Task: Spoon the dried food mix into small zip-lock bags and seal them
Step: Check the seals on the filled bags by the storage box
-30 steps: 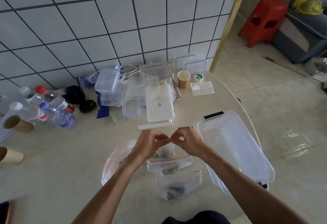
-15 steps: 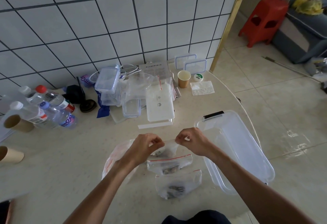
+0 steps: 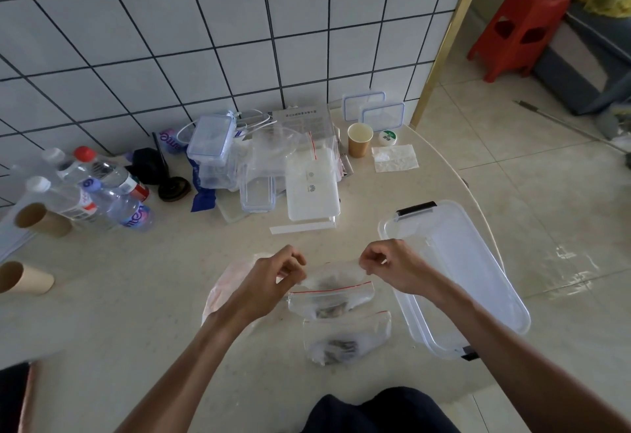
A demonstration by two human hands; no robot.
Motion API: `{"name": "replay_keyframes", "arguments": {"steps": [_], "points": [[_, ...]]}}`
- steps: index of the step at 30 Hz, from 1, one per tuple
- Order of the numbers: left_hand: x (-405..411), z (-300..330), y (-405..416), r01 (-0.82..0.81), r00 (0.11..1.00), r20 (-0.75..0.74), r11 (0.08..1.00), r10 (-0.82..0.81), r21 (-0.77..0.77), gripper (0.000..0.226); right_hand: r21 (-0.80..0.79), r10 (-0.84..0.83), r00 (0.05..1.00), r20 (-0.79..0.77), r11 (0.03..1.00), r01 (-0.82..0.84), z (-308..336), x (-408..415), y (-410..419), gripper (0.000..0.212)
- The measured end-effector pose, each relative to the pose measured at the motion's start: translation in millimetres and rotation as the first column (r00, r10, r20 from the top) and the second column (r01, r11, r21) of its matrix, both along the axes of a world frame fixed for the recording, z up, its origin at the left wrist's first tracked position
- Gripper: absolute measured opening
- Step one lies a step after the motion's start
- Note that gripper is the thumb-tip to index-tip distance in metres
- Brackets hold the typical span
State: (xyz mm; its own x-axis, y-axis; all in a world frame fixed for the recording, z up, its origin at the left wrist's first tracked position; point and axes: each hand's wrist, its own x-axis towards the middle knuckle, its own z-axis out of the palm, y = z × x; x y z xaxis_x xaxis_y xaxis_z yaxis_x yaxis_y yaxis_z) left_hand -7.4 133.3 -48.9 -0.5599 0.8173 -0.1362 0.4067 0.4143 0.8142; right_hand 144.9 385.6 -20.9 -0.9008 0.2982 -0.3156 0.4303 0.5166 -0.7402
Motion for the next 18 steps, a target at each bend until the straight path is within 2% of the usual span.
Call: {"name": "replay_keyframes", "arguments": {"steps": [3, 5, 8, 10, 13, 14, 16, 18], "points": [[6, 0, 0, 0.075, 0.996, -0.04, 0.995, -0.078, -0.067, 0.03, -0.017, 0.022, 0.999, 0.048, 1.0, -0.021, -1, 9, -2, 0.014], [9, 3, 0, 0.099, 0.995, -0.008, 0.989, -0.1, -0.109, 0.032, -0.027, 0.036, 0.997, 0.072, 0.999, -0.034, -2, 14, -3, 0.017], [14, 6, -2, 0.125, 0.991, 0.056, 0.983, -0.119, -0.136, 0.011, -0.067, 0.027, 0.994, 0.107, 0.998, -0.02, -5, 22, -4, 0.03], [18, 7, -4, 0.123, 0.992, 0.018, 0.981, -0.121, -0.152, 0.025, -0.074, 0.03, 0.995, 0.1, 0.997, -0.023, -7, 28, -7, 0.031], [23, 5, -4, 0.106, 0.994, -0.013, 0.988, -0.108, -0.112, 0.005, -0.035, 0.087, 0.995, 0.05, 0.996, -0.086, -10, 34, -13, 0.012], [24, 4, -5, 0.092, 0.996, -0.011, 0.991, -0.094, -0.098, 0.008, -0.026, 0.082, 0.996, 0.037, 0.996, -0.081, -10, 35, -16, 0.009], [27, 3, -6, 0.073, 0.997, -0.015, 0.994, -0.074, -0.081, 0.013, -0.027, 0.037, 0.999, 0.022, 0.999, -0.037, -12, 38, -19, 0.019], [30, 3, -8, 0.062, 0.998, 0.004, 0.996, -0.061, -0.063, 0.006, -0.074, -0.019, 1.0, 0.022, 0.997, 0.02, -13, 41, -22, 0.024]]}}
